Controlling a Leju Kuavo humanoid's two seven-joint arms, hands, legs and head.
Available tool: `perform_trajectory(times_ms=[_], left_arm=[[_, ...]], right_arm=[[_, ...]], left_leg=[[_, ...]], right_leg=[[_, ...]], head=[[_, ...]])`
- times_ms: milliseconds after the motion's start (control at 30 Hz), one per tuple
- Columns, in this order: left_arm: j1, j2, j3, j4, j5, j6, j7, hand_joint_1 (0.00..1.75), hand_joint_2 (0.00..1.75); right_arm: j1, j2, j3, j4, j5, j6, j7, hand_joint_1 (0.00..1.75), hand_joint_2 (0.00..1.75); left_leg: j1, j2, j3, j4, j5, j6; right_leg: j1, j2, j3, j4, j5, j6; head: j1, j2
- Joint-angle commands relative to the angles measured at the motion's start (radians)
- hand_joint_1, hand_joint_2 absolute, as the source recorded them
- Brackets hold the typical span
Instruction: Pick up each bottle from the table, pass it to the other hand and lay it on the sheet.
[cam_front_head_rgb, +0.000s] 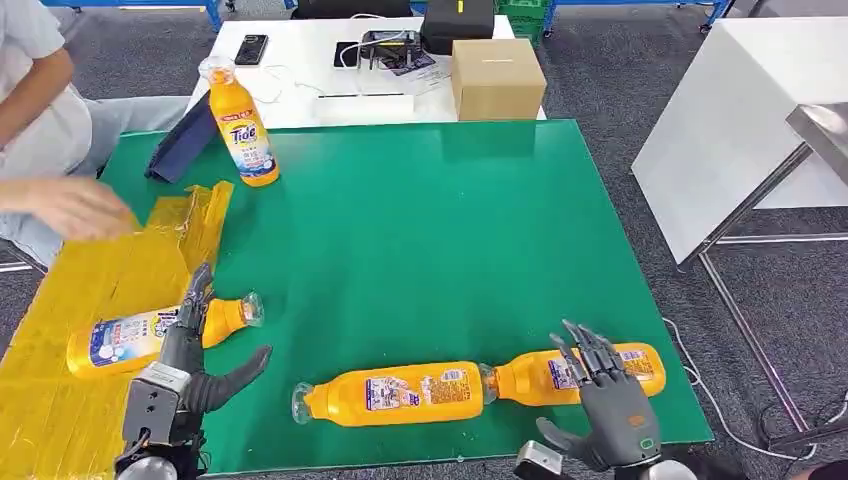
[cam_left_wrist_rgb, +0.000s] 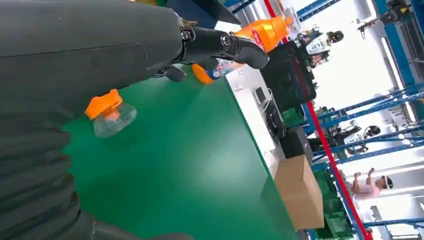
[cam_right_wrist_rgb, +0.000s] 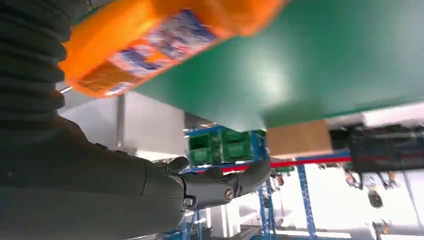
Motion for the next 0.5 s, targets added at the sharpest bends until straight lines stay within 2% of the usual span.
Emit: perform_trajectory(times_ms=[33, 500], left_arm=[[-0.053, 0.015, -0.023, 0.049, 0.016, -0.006, 0.009, 0.00, 1.75], [-0.057, 0.019, -0.021, 0.051, 0.026, -0.006, 0.009, 0.00, 1.75]], right_arm=[[0.029, -0.074, -0.082, 0.173, 0.054, 0.010, -0.037, 0.00, 1.75], [0.009, -0.075, -0.075, 0.211, 0.044, 0.022, -0.037, 0.00, 1.75]], left_leg=[[0.001, -0.002, 0.003, -0.002, 0.000, 0.000], [0.001, 0.000, 0.003, -0.001, 0.000, 0.000]], right_leg=[[0.001, -0.003, 0.005, -0.003, -0.001, -0.002], [0.001, -0.001, 0.003, -0.002, 0.000, -0.001]], head=[[0.000, 0.000], [0.000, 0.000]])
